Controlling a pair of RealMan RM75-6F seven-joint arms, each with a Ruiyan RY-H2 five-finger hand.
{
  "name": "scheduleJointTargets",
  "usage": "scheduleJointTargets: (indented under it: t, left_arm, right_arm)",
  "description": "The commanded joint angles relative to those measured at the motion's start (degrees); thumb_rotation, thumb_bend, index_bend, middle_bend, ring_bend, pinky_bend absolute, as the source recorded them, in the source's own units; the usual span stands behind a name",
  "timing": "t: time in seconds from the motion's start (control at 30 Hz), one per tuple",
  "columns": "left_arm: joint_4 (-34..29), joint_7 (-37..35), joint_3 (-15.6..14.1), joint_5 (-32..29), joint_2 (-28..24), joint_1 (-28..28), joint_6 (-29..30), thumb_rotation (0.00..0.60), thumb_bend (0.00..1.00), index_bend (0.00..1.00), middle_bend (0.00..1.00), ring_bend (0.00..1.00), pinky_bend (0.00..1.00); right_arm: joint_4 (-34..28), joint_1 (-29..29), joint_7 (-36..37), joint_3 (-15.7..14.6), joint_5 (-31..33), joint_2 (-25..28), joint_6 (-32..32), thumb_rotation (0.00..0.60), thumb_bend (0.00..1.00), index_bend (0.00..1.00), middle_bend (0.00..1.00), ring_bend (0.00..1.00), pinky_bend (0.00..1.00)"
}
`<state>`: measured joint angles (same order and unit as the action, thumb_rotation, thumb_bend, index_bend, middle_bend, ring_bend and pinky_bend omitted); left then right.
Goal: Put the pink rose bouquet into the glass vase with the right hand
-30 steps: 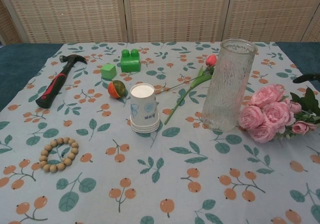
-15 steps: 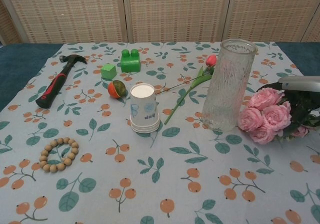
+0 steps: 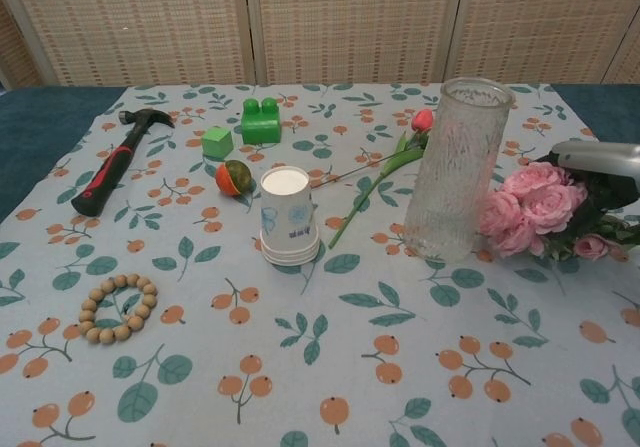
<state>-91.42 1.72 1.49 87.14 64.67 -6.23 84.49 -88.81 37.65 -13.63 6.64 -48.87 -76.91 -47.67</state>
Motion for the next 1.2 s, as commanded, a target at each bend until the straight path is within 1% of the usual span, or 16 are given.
scheduleJointTargets:
  t: [0.03,0.13,0.23,0.33,0.47,0.57,0.63,0.73,0.83,0.93,1.07,1.2]
  left_arm:
    - [0.0,0.0,0.0,0.0,0.0,0.0,0.0,0.600,0.37,0.01,0.02,0.05,0.29]
    - [-0.1,0.0,0.0,0.1,0.0,0.0,0.0,0.600,0.37,0.01,0.02,0.05,0.29]
    - [-0.2,0.0,-0.1,0.2,0.0,0.0,0.0,0.600,0.37,0.01,0.02,0.05,0.29]
    - [-0.2,0.1,-0.1,0.2,0.0,0.0,0.0,0.600,0.37,0.01,0.02,0.05,0.29]
    - [-0.3,0.2,-0.1,0.2,0.0,-0.1,-0.2,0.600,0.37,0.01,0.02,0.05,0.29]
    - [-0.4,0.3,-0.2,0.2,0.0,-0.1,-0.3,0.600,0.37,0.01,0.02,0.05,0.29]
    - [-0.4,0.3,-0.2,0.3,-0.1,-0.1,-0.2,0.600,0.37,0.01,0.02,0.05,0.29]
    - [-0.4,0.2,-0.2,0.3,-0.1,-0.1,-0.2,0.600,0.37,0.01,0.02,0.05,0.29]
    - [-0.4,0.1,-0.2,0.2,0.0,-0.1,-0.4,0.600,0.37,0.01,0.02,0.05,0.29]
    - [-0.3,0.1,-0.2,0.2,0.0,-0.1,-0.5,0.600,0.37,0.01,0.02,0.05,0.29]
    - [-0.3,0.0,-0.2,0.3,0.0,-0.1,-0.3,0.600,0.37,0.01,0.02,0.05,0.29]
    - [-0.3,-0.1,-0.2,0.5,-0.1,-0.1,-0.1,0.600,0.37,0.01,0.02,0.05,0.29]
  right_arm:
    - [-6.9,-4.2,0.6,1.0,-8.1,3.7,-11.2,0.600,0.44,0.85,1.00,0.94,1.00]
    - [-11.7,-7.4,-0.2,1.6,-12.9,6.2,-20.2,0.600,0.44,0.85,1.00,0.94,1.00]
    - [-16.0,-10.1,-0.3,2.7,-17.5,8.3,-27.8,0.600,0.44,0.85,1.00,0.94,1.00]
    - [-21.0,-12.0,1.3,3.6,-21.9,10.7,-32.3,0.600,0.44,0.85,1.00,0.94,1.00]
    - [-27.0,-13.1,4.2,5.2,-26.5,14.0,-34.8,0.600,0.44,0.85,1.00,0.94,1.00]
    - [-30.6,-12.9,7.8,6.8,-28.5,15.1,-35.1,0.600,0.44,0.85,1.00,0.94,1.00]
    - [-32.7,-12.4,11.3,8.0,-29.0,15.6,-34.2,0.600,0.44,0.85,1.00,0.94,1.00]
    - [-35.2,-11.4,16.0,9.6,-28.7,16.6,-32.0,0.600,0.44,0.85,1.00,0.94,1.00]
    - [-36.2,-10.0,18.5,11.5,-28.0,16.6,-30.6,0.600,0.45,0.86,1.00,0.94,1.00]
    - [-37.5,-8.5,21.3,13.4,-25.7,16.1,-28.8,0.600,0.47,0.86,1.00,0.94,1.00]
    - [-39.1,-6.7,25.7,15.9,-20.9,17.1,-25.0,0.600,0.49,0.86,1.00,0.94,1.00]
    - [-38.9,-5.9,27.8,17.7,-17.5,17.1,-24.3,0.600,0.51,0.86,1.00,0.94,1.00]
